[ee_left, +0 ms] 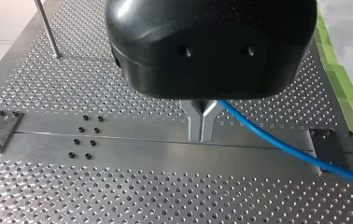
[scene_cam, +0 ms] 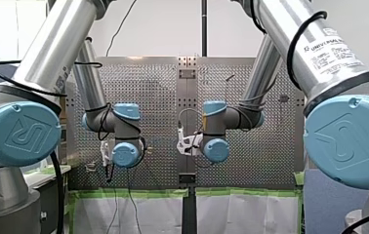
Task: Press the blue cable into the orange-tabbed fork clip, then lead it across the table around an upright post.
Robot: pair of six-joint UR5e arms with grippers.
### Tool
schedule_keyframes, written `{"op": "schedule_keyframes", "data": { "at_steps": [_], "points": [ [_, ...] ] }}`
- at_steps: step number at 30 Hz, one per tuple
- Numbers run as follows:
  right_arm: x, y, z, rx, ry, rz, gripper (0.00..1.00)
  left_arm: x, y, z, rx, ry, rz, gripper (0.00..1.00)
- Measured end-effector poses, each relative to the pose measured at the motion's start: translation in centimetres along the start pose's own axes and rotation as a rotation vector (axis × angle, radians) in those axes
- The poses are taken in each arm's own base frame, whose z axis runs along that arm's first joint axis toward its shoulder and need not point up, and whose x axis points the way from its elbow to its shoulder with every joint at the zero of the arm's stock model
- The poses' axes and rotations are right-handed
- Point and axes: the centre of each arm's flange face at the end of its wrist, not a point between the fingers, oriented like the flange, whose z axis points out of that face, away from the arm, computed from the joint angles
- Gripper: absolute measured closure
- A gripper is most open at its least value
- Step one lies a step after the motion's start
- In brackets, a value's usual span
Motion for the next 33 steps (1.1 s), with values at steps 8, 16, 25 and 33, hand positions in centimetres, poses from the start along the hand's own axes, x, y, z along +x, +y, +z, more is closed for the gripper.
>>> {"op": "schedule_keyframes", "data": {
  "at_steps": [8,16,25,33],
  "points": [
    [0.0,0.0,0.0,0.0,0.0,0.0,1.0,0.0,0.0,0.0,0.0,0.002,0.001,0.98],
    [0.1,0.0,0.0,0.0,0.0,0.0,1.0,2.1,1.1,-1.0,-0.002,0.059,0.038,0.98],
    [0.1,0.0,0.0,0.0,0.0,0.0,1.0,2.4,1.1,-1.1,-0.002,0.065,0.042,0.98],
    [0.1,0.0,0.0,0.0,0.0,0.0,1.0,2.4,1.1,-1.1,-0.002,0.066,0.042,0.98]
  ]
}}
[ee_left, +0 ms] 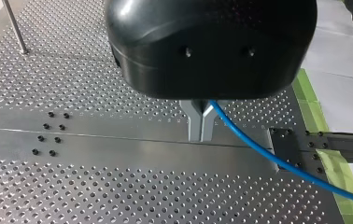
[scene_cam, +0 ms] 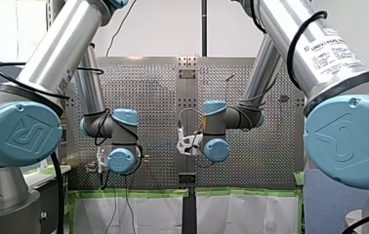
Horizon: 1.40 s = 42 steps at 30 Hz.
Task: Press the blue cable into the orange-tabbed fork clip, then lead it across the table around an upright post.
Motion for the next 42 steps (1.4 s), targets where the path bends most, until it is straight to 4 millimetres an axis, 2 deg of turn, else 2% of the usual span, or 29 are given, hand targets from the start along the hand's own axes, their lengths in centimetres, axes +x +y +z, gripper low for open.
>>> {"op": "schedule_keyframes", "data": {
  "at_steps": [3,10,13,19,25,29,36,42],
  "points": [
    [-0.3,-0.5,0.0,0.001,-0.009,0.007,1.0,0.0,0.0,0.0,0.0,0.0,0.0,0.98],
    [-2.2,-3.5,-0.1,0.002,-0.07,0.025,1.0,0.0,0.0,0.0,0.0,0.0,0.0,0.98],
    [-3.1,-4.1,0.1,-0.011,-0.099,0.016,1.0,0.0,0.0,0.0,0.0,0.0,0.0,0.98],
    [-6.2,-4.3,-0.5,-0.016,-0.188,-0.019,1.0,0.0,0.0,0.0,0.0,0.0,0.0,0.98],
    [-7.0,-4.3,-0.8,-0.015,-0.213,-0.028,1.0,0.0,0.0,0.0,0.0,0.001,0.001,0.98],
    [-7.3,-4.0,-0.8,-0.016,-0.216,-0.02,1.0,0.7,0.6,0.2,-0.001,0.024,0.032,0.98],
    [-4.9,-1.6,1.5,-0.024,-0.153,0.068,1.0,-1.0,1.1,3.1,-0.001,0.015,0.008,0.98],
    [-2.0,0.7,4.1,-0.03,-0.061,0.153,1.0,-3.0,2.0,4.4,0.005,0.011,-0.027,0.98]
  ]
}}
